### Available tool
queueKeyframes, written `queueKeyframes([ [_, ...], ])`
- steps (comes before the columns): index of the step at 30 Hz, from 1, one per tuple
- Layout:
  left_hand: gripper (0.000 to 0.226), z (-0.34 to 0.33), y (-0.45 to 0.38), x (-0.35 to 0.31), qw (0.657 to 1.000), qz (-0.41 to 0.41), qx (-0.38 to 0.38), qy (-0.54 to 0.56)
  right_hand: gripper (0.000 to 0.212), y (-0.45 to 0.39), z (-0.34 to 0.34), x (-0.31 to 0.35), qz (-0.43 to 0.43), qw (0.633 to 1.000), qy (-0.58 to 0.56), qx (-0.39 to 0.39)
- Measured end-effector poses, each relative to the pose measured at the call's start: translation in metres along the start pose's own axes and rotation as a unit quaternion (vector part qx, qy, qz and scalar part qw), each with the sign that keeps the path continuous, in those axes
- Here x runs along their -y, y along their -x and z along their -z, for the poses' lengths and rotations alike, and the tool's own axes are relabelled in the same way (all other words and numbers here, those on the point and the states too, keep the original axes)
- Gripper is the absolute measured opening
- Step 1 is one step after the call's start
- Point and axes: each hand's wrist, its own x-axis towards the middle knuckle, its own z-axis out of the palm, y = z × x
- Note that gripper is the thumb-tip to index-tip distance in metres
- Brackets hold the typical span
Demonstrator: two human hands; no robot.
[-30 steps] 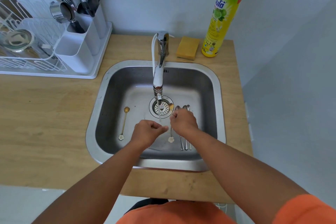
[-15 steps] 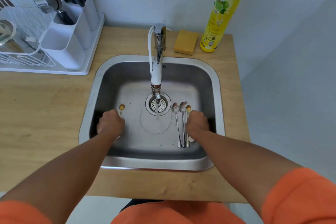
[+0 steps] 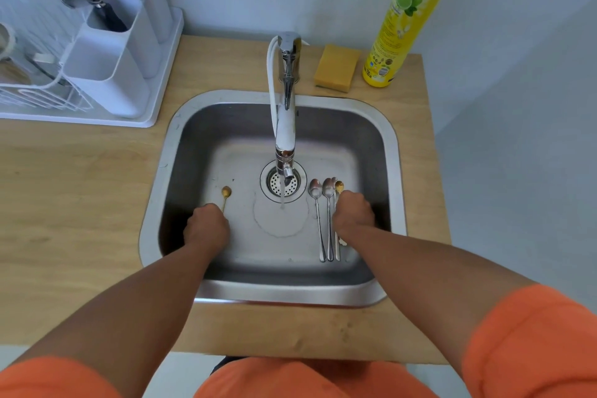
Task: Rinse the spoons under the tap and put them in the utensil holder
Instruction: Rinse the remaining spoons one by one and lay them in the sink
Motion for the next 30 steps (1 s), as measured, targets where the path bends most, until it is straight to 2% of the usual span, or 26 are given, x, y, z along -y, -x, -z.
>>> queueKeyframes([
  [4, 0.031, -0.007, 0.000, 0.001, 0.998, 0.013, 0.030, 0.044, 0.019, 0.000, -0.003, -0.002, 0.003, 1.000, 0.006, 0.005],
  [8, 0.024, -0.006, 0.005, 0.000, 0.993, 0.037, 0.073, 0.088, 0.012, -0.001, -0.004, -0.004, 0.003, 1.000, -0.014, 0.003],
  [11, 0.025, -0.004, 0.006, -0.005, 0.988, 0.043, 0.090, 0.121, 0.015, 0.000, -0.004, -0.005, 0.004, 0.999, -0.032, -0.011],
  [18, 0.027, 0.014, 0.014, -0.045, 0.969, 0.013, 0.120, 0.215, 0.023, 0.013, -0.004, 0.002, 0.019, 0.998, -0.045, -0.037],
  [22, 0.030, 0.015, 0.028, -0.069, 0.950, -0.027, 0.139, 0.277, 0.028, 0.023, -0.001, 0.019, 0.039, 0.993, -0.101, -0.043],
  [25, 0.031, 0.010, 0.040, -0.081, 0.943, -0.052, 0.151, 0.293, 0.029, 0.024, 0.003, 0.038, 0.057, 0.982, -0.181, 0.001],
  [28, 0.037, 0.000, 0.050, -0.086, 0.929, -0.064, 0.177, 0.317, 0.029, 0.022, 0.007, 0.054, 0.080, 0.953, -0.283, 0.068],
  [30, 0.041, -0.004, 0.056, -0.085, 0.919, -0.061, 0.192, 0.338, 0.026, 0.020, 0.007, 0.060, 0.078, 0.938, -0.327, 0.086],
])
